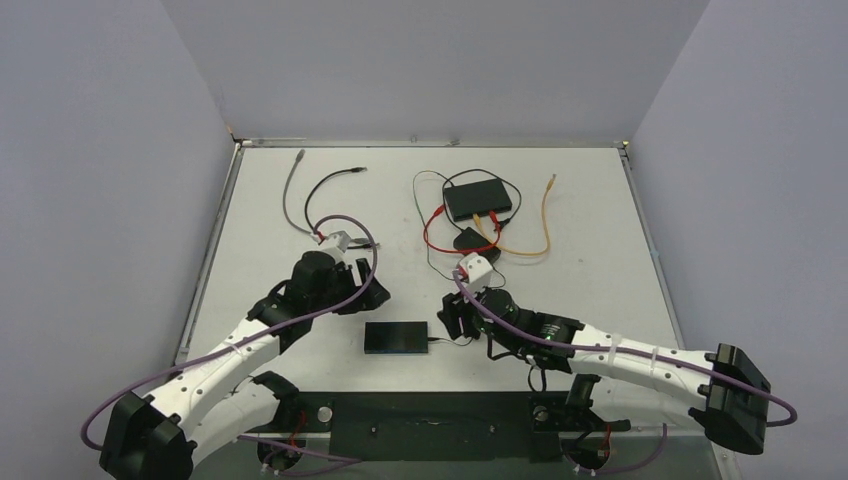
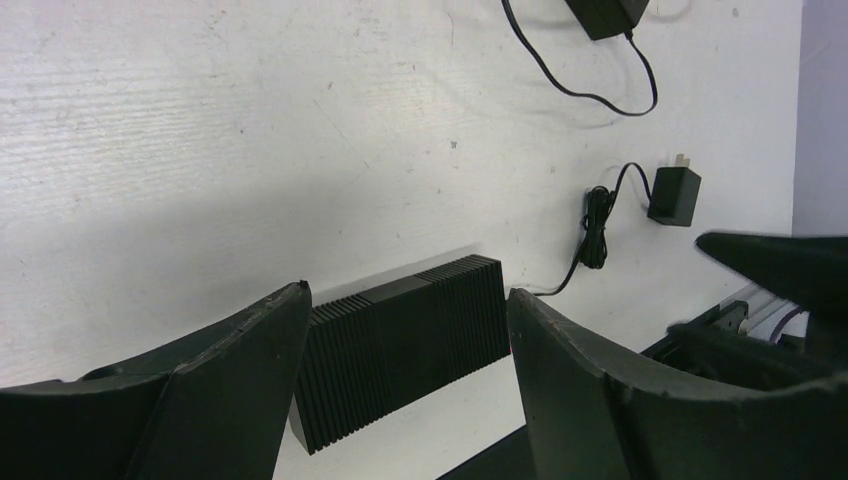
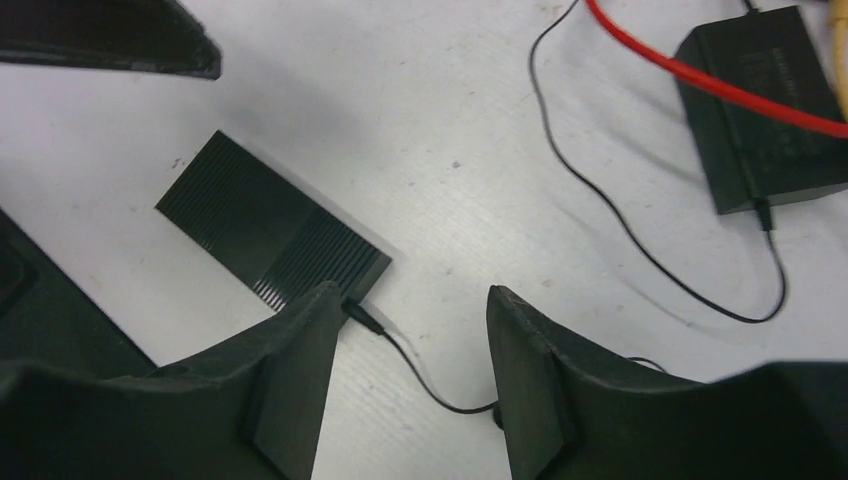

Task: Insert the plug into the switch port
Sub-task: Adjust the switch port at the center of the board.

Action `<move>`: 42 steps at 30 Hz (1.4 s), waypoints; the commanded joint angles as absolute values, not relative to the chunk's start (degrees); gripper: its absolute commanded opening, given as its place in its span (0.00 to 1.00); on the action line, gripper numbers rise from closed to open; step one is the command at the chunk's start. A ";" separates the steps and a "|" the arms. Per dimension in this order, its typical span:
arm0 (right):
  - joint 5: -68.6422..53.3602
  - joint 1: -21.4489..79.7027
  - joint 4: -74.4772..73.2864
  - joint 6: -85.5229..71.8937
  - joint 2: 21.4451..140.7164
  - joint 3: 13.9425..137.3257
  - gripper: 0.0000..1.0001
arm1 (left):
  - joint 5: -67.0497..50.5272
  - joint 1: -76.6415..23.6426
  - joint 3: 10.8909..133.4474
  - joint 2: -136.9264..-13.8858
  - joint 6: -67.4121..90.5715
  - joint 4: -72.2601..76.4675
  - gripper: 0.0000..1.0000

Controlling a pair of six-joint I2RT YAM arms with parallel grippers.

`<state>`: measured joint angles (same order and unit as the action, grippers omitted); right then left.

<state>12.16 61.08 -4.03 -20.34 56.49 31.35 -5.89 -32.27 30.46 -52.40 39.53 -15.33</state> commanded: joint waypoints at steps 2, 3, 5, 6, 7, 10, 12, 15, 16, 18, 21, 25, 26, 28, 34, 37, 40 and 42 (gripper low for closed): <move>8.51 67.02 3.34 -27.05 60.17 30.24 0.53 | -9.32 -28.58 32.49 -53.80 39.81 -8.83 0.70; 8.30 67.87 4.13 -28.25 60.58 30.06 0.56 | -11.01 -27.95 32.24 -54.21 39.92 -8.28 0.70; 7.95 70.22 6.28 -29.88 62.00 29.58 0.62 | -12.98 -26.68 31.43 -54.98 39.98 -5.54 0.70; 7.80 71.45 7.70 -31.09 62.96 29.28 0.63 | -13.43 -26.38 31.08 -55.31 39.90 -5.10 0.70; 7.57 71.89 8.33 -31.80 63.47 29.10 0.66 | -14.50 -26.33 30.97 -55.99 39.33 -4.24 0.71; 5.02 72.95 11.09 -35.71 66.32 28.27 0.68 | -16.29 -26.28 30.83 -57.60 38.29 -3.31 0.77; 3.45 73.30 12.39 -37.75 67.84 27.91 0.69 | -16.93 -26.20 30.67 -57.98 37.84 -3.07 0.83; 1.16 73.83 14.68 -40.42 69.95 27.37 0.70 | -16.93 -26.19 30.40 -58.20 37.57 -2.77 0.92; 0.69 73.92 15.62 -41.61 71.06 27.19 0.71 | -17.08 -26.19 30.27 -58.32 37.54 -2.66 0.93; -1.10 74.37 17.04 -42.90 72.66 26.94 0.71 | -17.44 -26.19 29.90 -58.78 37.55 -2.17 0.96; -1.47 74.84 19.07 -44.27 75.06 26.67 0.72 | -19.53 -26.19 29.03 -59.85 37.70 -1.00 0.97; -1.31 75.02 20.79 -45.73 77.68 27.11 0.75 | -22.54 -26.19 28.00 -62.73 38.35 2.36 0.97; -0.99 75.04 20.94 -45.89 78.04 27.18 0.75 | -23.19 -26.19 27.80 -63.47 38.72 2.85 0.97; -0.50 75.06 21.05 -46.19 79.28 27.61 0.76 | -23.72 -26.19 27.23 -64.27 39.14 3.96 0.97; -0.18 75.01 20.84 -47.50 82.67 28.68 0.78 | -24.34 -26.19 26.43 -65.97 39.39 4.70 0.97; 1.81 74.95 20.70 -47.93 83.59 28.97 0.79 | -25.05 -26.19 26.18 -67.60 39.21 5.01 0.97; 3.34 74.97 20.10 -48.15 83.85 29.27 0.80 | -26.48 -26.19 25.74 -68.62 39.10 5.47 0.97; 4.50 74.89 19.18 -48.12 83.92 29.69 0.80 | -27.14 -26.19 25.32 -69.07 39.03 5.41 0.97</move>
